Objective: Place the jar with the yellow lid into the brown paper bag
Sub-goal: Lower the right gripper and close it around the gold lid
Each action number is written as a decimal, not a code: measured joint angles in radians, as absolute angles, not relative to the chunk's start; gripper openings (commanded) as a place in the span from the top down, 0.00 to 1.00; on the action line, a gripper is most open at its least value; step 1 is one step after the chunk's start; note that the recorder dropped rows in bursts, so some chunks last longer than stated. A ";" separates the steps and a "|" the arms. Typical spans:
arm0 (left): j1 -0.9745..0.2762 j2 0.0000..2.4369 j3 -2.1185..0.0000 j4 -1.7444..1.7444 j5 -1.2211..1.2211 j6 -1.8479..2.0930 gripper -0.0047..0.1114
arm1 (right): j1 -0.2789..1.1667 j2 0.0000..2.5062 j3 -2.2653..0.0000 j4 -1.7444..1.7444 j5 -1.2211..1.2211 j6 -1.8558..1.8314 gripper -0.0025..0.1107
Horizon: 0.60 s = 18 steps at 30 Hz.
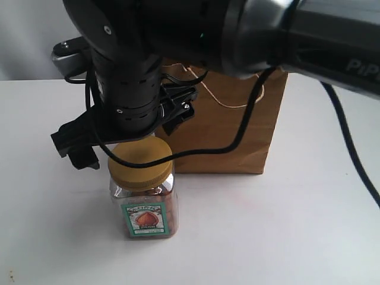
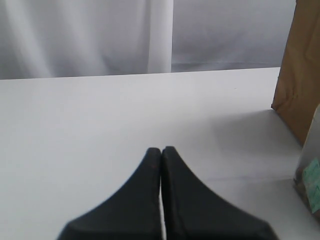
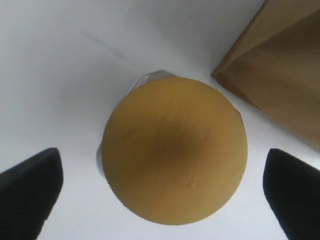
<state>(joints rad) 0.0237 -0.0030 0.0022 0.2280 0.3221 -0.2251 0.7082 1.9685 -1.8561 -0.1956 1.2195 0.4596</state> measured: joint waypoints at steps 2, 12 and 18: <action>0.024 -0.003 0.002 0.228 0.322 -0.225 0.95 | 0.708 1.975 -1.856 -0.205 1.220 0.460 0.05; 0.024 -0.003 0.002 0.228 0.322 -0.225 0.95 | 0.708 1.989 -1.856 -0.218 1.220 0.474 0.05; 0.024 -0.003 0.002 0.228 0.322 -0.225 0.95 | 0.708 1.989 -1.856 -0.220 1.220 0.474 0.05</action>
<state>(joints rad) 0.0237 -0.0030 0.0022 0.2280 0.3221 -0.2251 0.7082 1.9890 -1.8561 -0.2202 1.2195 0.4743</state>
